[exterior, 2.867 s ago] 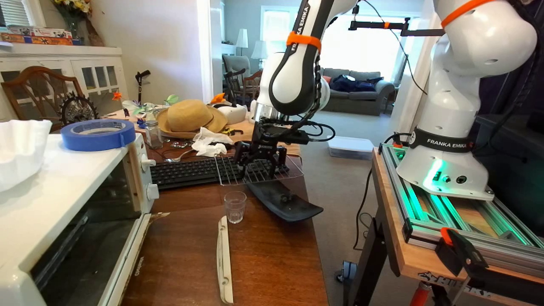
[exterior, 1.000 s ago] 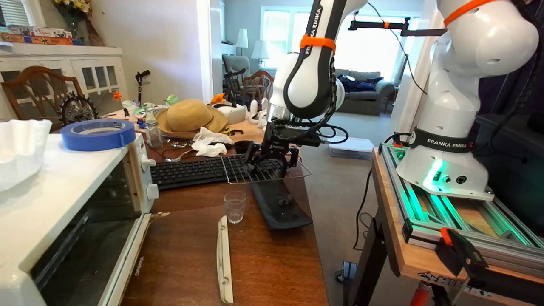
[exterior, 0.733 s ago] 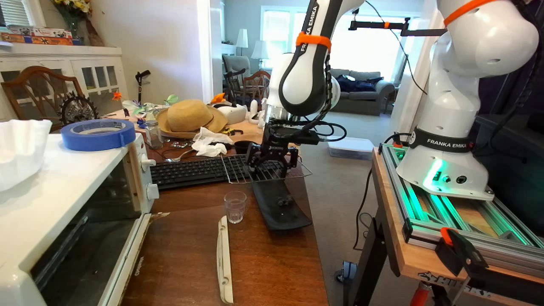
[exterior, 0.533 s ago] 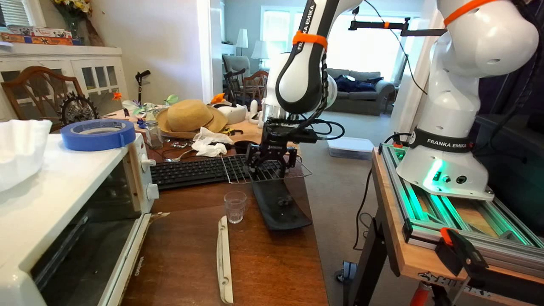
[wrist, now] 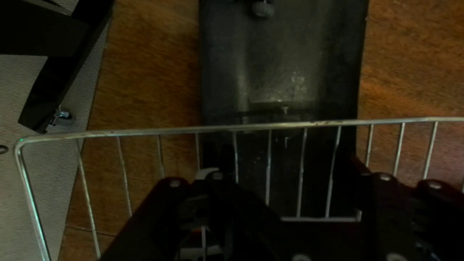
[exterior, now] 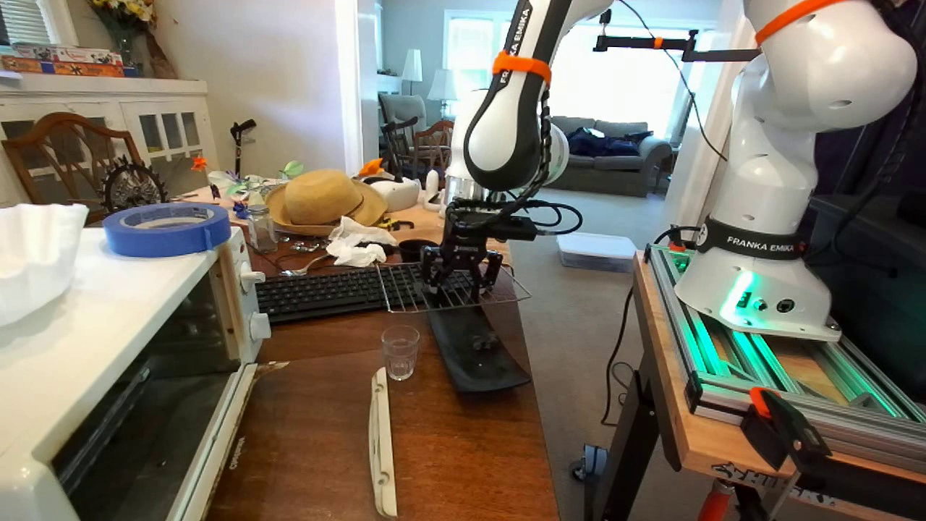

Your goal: Put the metal object inside the mini oven

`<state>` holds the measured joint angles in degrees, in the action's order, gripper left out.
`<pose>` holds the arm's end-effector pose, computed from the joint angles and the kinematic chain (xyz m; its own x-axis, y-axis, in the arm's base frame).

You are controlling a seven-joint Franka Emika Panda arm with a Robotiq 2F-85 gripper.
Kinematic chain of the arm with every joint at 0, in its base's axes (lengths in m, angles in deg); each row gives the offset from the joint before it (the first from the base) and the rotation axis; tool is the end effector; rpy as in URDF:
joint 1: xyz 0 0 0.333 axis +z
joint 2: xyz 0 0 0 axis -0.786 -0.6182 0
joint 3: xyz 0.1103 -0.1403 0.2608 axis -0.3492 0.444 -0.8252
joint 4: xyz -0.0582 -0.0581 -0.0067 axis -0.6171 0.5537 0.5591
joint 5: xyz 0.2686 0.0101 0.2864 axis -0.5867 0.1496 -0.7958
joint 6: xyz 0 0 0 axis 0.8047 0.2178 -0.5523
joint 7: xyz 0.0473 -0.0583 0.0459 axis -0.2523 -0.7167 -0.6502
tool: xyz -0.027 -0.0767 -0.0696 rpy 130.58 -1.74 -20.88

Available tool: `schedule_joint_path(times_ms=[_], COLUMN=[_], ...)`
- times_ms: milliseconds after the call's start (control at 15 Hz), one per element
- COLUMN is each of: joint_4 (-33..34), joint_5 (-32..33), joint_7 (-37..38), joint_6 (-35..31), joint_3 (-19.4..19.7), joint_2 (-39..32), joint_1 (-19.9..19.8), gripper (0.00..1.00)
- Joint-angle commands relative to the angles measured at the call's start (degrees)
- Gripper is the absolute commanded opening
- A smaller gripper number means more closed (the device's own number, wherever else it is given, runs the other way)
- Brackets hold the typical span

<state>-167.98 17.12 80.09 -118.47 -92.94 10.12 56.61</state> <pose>0.4283 0.0923 0.1209 0.5949 -0.7994 -0.0838 -0.8019 -0.5829 -0.1314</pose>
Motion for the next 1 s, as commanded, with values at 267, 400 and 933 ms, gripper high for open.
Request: schedule_joint_path(times_ms=[267, 400, 933], joint_4=[0.1, -1.8, -9.5], joint_5=[0.5, 1.3, 19.0], joint_7=[-0.5, 0.5, 12.9], joint_6=[1.4, 0.8, -2.1], joint_3=[1.1, 2.6, 26.7], joint_2=[0.3, 2.6, 9.6], joint_1=[1.0, 3.3, 27.9], gripper=[0.43, 0.43, 0.43])
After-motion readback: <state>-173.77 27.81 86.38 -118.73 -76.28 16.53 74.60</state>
